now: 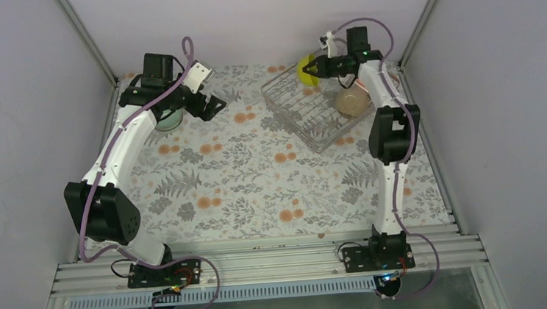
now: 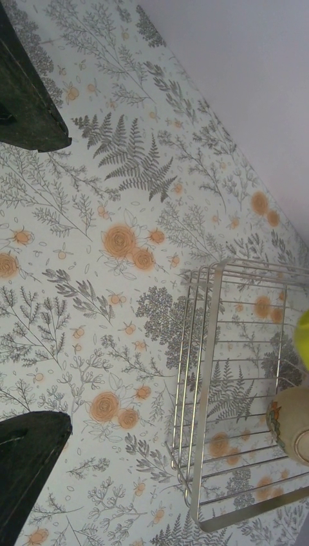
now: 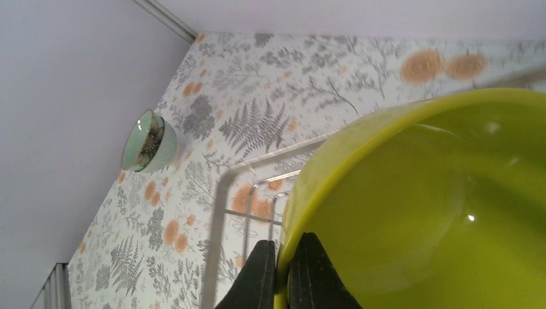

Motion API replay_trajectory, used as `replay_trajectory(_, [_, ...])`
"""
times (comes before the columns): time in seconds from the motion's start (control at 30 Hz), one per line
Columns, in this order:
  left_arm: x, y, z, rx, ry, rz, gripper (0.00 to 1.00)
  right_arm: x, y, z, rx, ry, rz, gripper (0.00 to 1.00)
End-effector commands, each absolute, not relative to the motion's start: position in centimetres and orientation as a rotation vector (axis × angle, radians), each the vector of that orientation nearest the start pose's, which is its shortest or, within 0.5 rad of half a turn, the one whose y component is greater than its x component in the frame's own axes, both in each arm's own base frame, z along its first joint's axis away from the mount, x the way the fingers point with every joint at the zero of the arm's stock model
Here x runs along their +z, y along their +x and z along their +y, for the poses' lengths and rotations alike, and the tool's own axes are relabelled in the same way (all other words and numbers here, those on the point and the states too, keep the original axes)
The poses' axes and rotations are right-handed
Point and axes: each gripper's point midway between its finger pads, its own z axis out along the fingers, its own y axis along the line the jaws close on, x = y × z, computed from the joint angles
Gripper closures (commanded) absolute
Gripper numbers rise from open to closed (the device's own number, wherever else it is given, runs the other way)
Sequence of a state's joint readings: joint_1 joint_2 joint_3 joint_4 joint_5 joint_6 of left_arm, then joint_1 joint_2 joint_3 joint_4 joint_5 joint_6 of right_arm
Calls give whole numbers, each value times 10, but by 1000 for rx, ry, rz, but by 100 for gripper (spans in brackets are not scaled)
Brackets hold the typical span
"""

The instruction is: Unload the bowls from the dish rack

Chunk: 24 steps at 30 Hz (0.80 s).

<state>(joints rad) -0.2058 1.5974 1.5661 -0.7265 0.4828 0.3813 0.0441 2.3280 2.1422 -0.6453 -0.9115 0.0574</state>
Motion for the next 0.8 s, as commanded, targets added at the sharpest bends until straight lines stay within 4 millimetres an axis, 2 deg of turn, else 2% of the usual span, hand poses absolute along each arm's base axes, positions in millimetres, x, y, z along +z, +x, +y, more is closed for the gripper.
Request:
replay_trajectory(0.0, [291, 412, -168, -437, 891, 2032, 0, 272, 544, 183, 1003, -614, 2070, 97])
replay_trajectory(0.13, [308, 414, -154, -353, 865, 2005, 0, 291, 528, 213, 890, -745, 2036, 97])
replay_trajectory(0.23, [324, 419, -135, -283, 829, 1997, 0, 285, 516, 242, 772, -864, 2060, 97])
replay_trajectory(0.43, [355, 425, -68, -142, 707, 1987, 0, 275, 477, 303, 612, -1062, 2031, 97])
replay_trajectory(0.53, [361, 424, -34, -72, 647, 1989, 0, 275, 468, 333, 553, -1121, 1990, 97])
replay_trajectory(0.63, [360, 422, 2, -31, 581, 2009, 0, 262, 456, 369, 506, -1200, 1972, 97])
replay_trajectory(0.77, [345, 420, 40, -27, 509, 2051, 0, 221, 443, 409, 409, -1301, 1978, 97])
